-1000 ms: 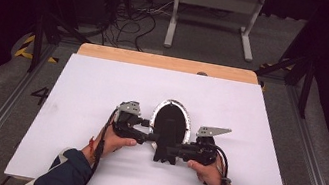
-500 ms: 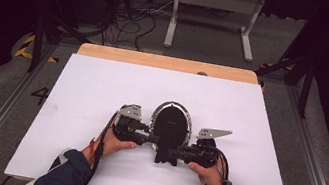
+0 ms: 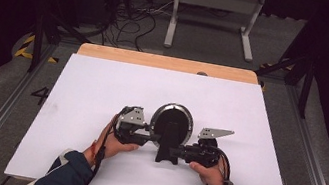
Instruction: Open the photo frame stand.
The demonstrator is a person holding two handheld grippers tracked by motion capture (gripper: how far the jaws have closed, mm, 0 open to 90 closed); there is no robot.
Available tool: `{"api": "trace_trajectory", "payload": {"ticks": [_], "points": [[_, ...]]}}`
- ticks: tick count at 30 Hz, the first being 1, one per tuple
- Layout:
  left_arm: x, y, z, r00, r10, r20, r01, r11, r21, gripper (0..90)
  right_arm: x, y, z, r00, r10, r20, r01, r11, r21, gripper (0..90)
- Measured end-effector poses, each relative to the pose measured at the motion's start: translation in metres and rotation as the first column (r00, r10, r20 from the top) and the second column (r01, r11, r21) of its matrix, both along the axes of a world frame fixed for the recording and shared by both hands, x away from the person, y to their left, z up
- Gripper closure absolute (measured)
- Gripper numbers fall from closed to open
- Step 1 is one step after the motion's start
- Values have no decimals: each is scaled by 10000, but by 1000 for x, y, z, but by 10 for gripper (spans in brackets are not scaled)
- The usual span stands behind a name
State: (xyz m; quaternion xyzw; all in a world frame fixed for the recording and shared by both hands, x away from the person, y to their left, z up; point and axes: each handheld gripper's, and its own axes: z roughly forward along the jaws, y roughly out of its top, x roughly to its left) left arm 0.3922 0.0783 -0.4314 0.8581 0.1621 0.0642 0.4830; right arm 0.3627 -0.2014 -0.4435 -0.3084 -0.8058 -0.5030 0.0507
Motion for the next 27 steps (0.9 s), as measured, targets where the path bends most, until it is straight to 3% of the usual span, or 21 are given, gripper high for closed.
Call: {"api": "trace_trajectory", "payload": {"ticks": [13, 15, 17, 20, 24, 27], "points": [[-3, -2, 2, 9956, 664, 655, -680, 9975, 214, 682, -2, 1, 5, 10000, 15, 15, -15, 9999, 146, 758], [-2, -1, 2, 9971, 583, 498, -591, 9982, 136, 685, -3, 1, 6, 10000, -4, 4, 4, 9999, 115, 756], [0, -1, -3, 9994, 342, 42, -343, 9992, 214, 694, -3, 1, 5, 10000, 26, 28, -26, 10000, 61, 761], [-2, -10, -11, 9996, 257, 142, -268, 9960, 853, 661, -5, 4, 7, 9998, 168, 92, -168, 9998, 42, 783], [-2, -12, -13, 9997, 253, 5, -252, 9970, 726, 651, -7, 5, 7, 9998, 176, 126, -176, 9998, 14, 796], [-5, -14, -13, 9984, 420, 379, -454, 9944, 950, 645, -7, 4, 8, 9998, 144, 117, -144, 9999, 61, 791]]}}
